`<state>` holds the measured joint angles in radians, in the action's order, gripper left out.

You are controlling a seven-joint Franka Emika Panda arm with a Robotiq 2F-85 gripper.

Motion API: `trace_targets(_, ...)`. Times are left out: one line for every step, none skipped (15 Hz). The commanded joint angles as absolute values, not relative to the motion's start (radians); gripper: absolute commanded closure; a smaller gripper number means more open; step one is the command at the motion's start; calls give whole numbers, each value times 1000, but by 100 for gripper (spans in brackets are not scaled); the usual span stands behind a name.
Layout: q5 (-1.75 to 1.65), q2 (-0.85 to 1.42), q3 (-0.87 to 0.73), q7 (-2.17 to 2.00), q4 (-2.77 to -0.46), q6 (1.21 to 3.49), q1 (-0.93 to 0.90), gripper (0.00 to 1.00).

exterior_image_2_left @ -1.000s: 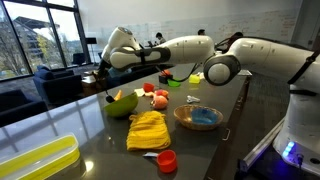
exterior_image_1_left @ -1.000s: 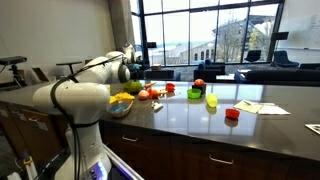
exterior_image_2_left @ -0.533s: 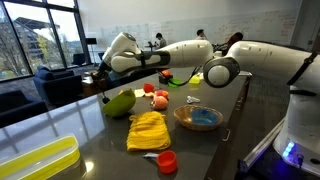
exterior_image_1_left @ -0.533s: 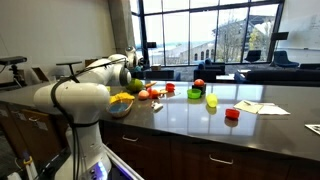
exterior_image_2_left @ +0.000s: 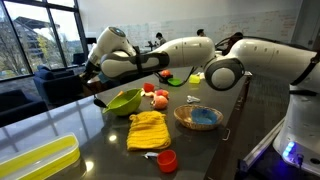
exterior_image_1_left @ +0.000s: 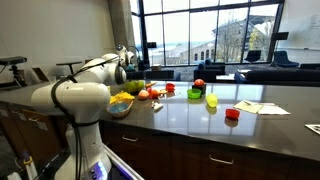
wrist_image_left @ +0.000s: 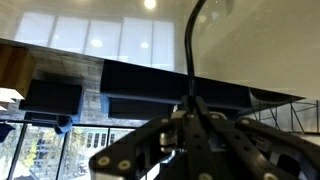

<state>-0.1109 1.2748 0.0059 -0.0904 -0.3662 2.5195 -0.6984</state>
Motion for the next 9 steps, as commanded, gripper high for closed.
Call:
trace_targets(-204,1230,-140,-303,-376,2406,-764,99)
trace_targets(-232,1221,-179,-372,-371,2354,-784,99)
trace_targets(-249,1217,-203,-421,-364,2315,-800,99)
trace_targets(-264,1213,-224,-470,-361,2285,-813,99)
trace_targets(-275,1204,-239,-512,-358,2249,-826,99)
trace_targets(-283,1197,-249,-542,-357,2223,-836,99)
trace_targets(-291,1191,-260,-574,-355,2198,-844,99)
trace_targets(-298,1184,-270,-606,-355,2173,-853,99)
trace_targets(-304,1179,-277,-632,-354,2158,-859,99)
